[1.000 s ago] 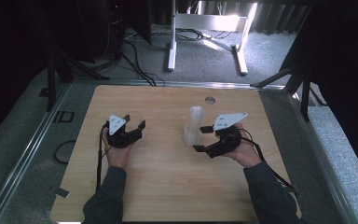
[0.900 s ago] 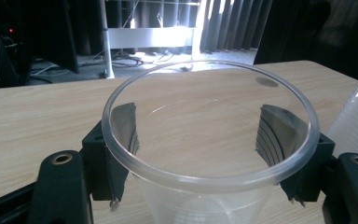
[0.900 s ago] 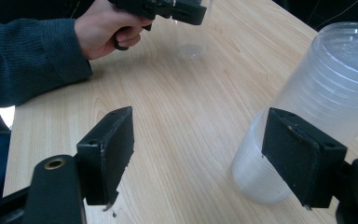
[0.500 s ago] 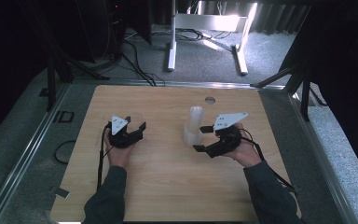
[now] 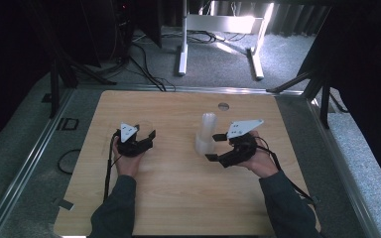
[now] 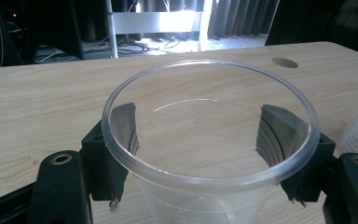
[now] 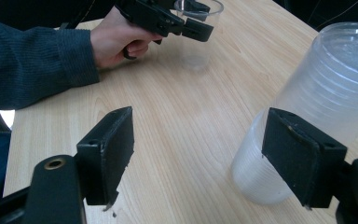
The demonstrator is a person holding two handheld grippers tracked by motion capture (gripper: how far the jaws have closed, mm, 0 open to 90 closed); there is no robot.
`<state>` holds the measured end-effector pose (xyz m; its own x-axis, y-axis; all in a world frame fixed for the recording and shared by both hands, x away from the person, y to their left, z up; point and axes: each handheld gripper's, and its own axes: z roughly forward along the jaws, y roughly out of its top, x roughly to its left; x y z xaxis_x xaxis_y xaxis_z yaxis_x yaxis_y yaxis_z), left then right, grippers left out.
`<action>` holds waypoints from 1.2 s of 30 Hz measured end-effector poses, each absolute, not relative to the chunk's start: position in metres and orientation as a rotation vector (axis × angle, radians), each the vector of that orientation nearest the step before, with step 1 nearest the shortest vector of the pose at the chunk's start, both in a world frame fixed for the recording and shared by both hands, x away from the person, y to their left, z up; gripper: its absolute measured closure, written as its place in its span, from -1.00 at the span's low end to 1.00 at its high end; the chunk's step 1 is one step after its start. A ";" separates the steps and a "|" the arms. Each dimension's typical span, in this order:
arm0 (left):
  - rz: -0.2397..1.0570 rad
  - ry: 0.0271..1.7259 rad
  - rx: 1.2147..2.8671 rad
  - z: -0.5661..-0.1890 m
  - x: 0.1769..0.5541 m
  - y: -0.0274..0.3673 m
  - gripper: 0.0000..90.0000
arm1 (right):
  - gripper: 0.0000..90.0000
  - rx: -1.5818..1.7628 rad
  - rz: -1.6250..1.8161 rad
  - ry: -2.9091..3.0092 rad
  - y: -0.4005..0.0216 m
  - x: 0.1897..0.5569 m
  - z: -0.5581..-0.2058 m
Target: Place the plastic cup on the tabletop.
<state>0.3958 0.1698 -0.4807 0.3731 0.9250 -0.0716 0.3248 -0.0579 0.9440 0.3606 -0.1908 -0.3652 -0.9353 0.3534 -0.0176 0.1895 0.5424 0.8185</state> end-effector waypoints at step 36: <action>0.752 1.164 1.658 -0.489 0.400 0.170 -0.39 | -0.45 0.464 1.346 2.593 -0.192 0.360 -0.364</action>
<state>0.4000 0.1695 -0.4889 0.3598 0.9325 -0.0322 0.3540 -0.1045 0.9294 0.3600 -0.1916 -0.3644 -0.9344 0.3557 -0.0181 0.1899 0.5408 0.8194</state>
